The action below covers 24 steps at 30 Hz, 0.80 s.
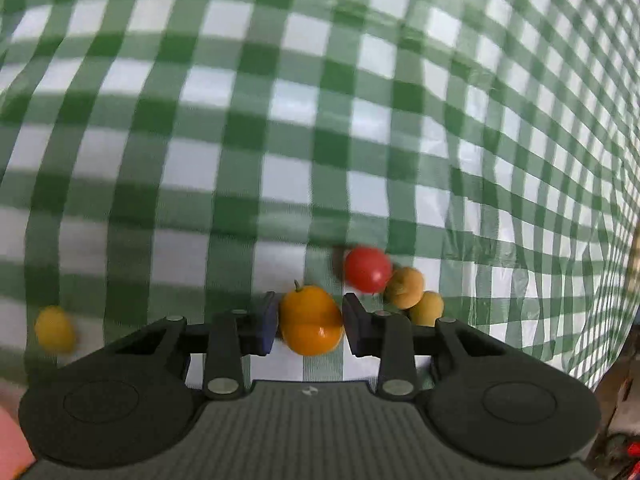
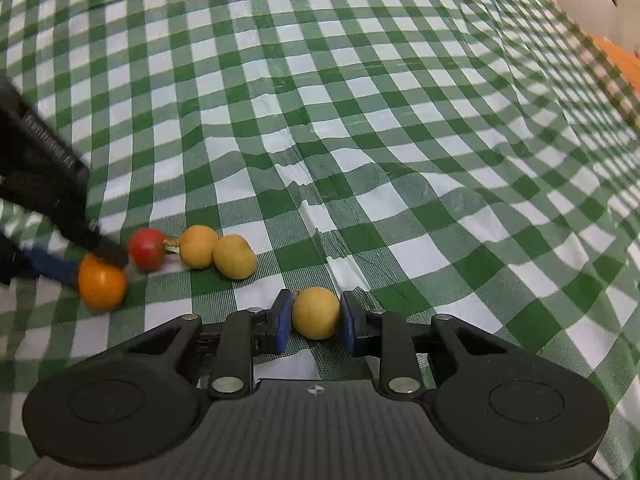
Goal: Organize fruits
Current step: 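Carry the orange in the left tool to the pink plate while the right tool carries the yellow fruit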
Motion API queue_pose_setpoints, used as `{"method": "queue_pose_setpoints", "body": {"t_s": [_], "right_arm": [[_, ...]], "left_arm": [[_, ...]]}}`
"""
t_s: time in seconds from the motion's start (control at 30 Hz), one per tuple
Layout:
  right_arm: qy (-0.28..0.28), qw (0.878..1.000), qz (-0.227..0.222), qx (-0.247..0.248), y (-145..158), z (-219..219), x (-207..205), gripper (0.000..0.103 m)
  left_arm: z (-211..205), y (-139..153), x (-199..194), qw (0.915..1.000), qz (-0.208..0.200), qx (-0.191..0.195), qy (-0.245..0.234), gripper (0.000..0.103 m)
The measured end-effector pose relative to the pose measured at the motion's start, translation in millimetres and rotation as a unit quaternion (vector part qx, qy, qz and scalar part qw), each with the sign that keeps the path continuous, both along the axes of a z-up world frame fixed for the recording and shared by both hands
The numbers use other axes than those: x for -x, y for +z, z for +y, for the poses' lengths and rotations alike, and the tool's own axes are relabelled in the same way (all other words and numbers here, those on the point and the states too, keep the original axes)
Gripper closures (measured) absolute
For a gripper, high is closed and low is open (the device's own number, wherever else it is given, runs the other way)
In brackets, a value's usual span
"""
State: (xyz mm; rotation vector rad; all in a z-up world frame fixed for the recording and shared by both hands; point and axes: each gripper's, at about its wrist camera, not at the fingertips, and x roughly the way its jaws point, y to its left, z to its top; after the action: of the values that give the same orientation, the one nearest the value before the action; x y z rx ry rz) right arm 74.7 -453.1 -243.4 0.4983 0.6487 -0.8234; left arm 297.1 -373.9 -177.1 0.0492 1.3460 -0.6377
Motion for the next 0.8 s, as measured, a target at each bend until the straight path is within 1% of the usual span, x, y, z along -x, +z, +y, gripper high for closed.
{"method": "queue_pose_setpoints", "body": {"t_s": [0.07, 0.17, 0.27, 0.4, 0.47, 0.53, 0.57, 0.7, 0.8], "right_arm": [[-0.004, 1.000, -0.010, -0.007, 0.1, -0.5, 1.3, 0.076], [-0.007, 1.000, -0.014, -0.010, -0.9, -0.5, 0.9, 0.076], [-0.008, 1.000, -0.018, -0.012, -1.5, -0.6, 0.6, 0.076], [0.001, 0.999, -0.032, -0.013, 0.6, 1.5, 1.2, 0.076], [0.012, 0.999, -0.044, -0.004, 5.5, 5.8, 2.5, 0.076], [0.027, 0.998, -0.058, -0.004, 12.4, 9.8, 6.6, 0.076], [0.030, 0.997, -0.064, -0.013, 16.0, 10.8, 10.4, 0.076], [0.034, 0.995, -0.066, -0.060, 36.0, 22.2, 27.4, 0.076], [0.070, 0.993, -0.069, -0.062, 63.8, 51.9, 50.6, 0.076]], "left_arm": [[4.7, 3.1, 1.7, 1.0000, -0.006, -0.003, 0.007, 0.065], [15.6, 9.3, 3.7, 0.9998, -0.007, 0.002, 0.016, 0.065], [28.0, 13.3, 8.2, 0.9996, -0.010, -0.002, 0.025, 0.065], [45.4, 37.3, 22.9, 0.9990, -0.037, 0.002, 0.025, 0.065], [58.5, 51.0, 32.2, 0.9990, -0.040, 0.012, 0.018, 0.065], [77.1, 64.4, 42.6, 0.9989, -0.032, 0.031, 0.018, 0.065], [88.3, 71.7, 49.3, 0.9987, -0.034, 0.035, 0.019, 0.065], [138.8, 97.4, 77.5, 0.9974, -0.051, 0.032, 0.040, 0.065], [181.7, 111.9, 98.7, 0.9956, -0.062, 0.022, 0.067, 0.065]]}}
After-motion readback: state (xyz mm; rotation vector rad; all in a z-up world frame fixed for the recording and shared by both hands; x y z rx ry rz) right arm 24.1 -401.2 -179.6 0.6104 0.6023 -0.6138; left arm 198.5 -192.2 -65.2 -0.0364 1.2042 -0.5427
